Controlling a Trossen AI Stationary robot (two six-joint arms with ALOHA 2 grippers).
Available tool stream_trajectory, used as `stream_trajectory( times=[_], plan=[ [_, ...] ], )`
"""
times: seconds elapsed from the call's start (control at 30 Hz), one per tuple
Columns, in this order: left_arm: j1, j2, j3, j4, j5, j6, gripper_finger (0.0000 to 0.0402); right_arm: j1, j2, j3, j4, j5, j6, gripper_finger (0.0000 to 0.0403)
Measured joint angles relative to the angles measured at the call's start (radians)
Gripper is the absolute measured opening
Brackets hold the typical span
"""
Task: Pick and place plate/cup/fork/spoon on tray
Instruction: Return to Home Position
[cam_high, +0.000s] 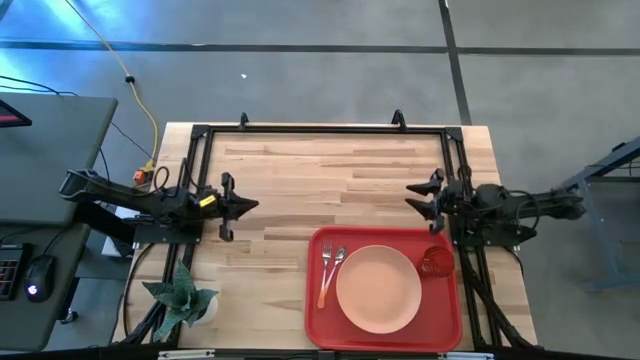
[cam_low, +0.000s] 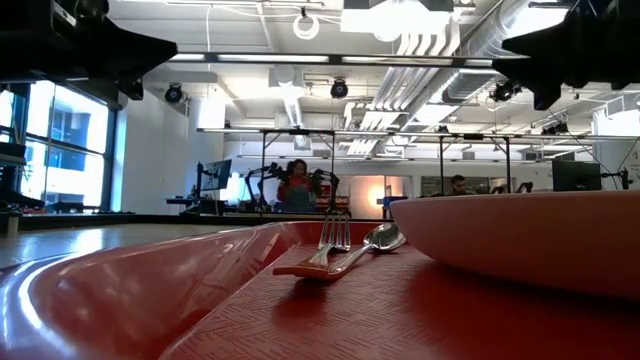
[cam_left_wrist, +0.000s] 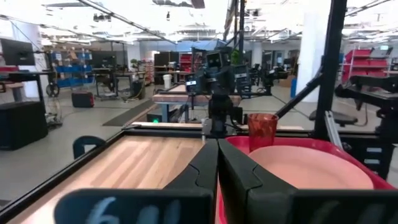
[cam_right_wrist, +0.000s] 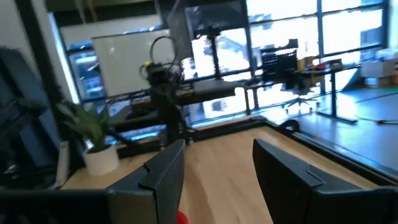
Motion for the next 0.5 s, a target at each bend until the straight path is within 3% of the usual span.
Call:
stream_trajectory(
  times=[0.17, 0.5],
  plan=[
    [0.0, -0.061, 0.0, -0.089, 0.001, -0.001, 0.0, 0.0, -0.097, -0.063, -0.03, 0.009, 0.0, 0.0179],
    [0.0, -0.063, 0.0, -0.23, -0.015, -0.022, 0.0, -0.001, -0.086, -0.063, -0.117, 0.115, -0.009, 0.0179]
  ],
)
